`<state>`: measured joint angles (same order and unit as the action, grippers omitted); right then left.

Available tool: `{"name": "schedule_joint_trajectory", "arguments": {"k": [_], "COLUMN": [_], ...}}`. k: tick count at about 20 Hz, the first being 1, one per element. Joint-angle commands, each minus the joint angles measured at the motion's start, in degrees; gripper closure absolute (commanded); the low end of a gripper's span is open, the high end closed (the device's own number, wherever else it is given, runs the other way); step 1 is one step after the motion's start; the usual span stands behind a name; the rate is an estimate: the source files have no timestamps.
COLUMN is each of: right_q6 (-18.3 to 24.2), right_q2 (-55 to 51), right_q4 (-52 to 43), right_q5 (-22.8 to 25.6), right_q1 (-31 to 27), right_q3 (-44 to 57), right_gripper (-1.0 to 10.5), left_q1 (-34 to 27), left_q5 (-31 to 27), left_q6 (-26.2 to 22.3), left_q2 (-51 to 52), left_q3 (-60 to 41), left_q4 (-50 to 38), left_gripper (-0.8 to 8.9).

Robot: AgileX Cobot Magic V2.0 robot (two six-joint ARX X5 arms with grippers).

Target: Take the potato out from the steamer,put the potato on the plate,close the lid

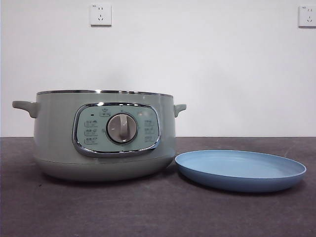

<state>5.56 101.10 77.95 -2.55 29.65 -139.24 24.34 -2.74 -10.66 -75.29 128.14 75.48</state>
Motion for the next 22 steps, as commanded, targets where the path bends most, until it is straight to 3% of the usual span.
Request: {"name": "schedule_joint_trajectory", "arguments": {"k": [1,5,9,15,20,22], "right_q6": [-2.9,-3.7,-4.3,-4.5,-5.7,-6.6], "right_q2": [-1.3,-2.1,-2.1,-2.1,-2.1,-2.1], "right_q4": [0.9,1.0,1.0,-0.5,-12.8,-19.9], "right_q5": [0.3,0.3,-0.4,-0.5,-0.7,-3.0], "right_q1": [-3.1,-7.7,-9.4,-8.9,-7.8,-7.5], "right_q3": [0.0,0.3,6.6,27.9,46.8,54.4], "right_gripper": [9.6,9.6,9.6,9.6,9.6,9.6], "left_q1": [0.0,0.0,0.0,0.0,0.0,0.0], "left_q5": [3.9,7.7,7.8,7.8,9.1,10.6], "left_q6": [-1.2,-1.4,-1.5,-1.5,-1.5,-1.5], "left_q2": [-1.2,-4.7,-6.5,-6.8,-6.8,-6.8], "left_q3": [0.5,0.5,0.5,0.5,0.5,0.5], "left_q4": [-4.0,-4.3,-4.3,-4.6,-4.6,-4.6], "left_gripper": [8.22,8.22,8.22,8.22,8.22,8.22]}}
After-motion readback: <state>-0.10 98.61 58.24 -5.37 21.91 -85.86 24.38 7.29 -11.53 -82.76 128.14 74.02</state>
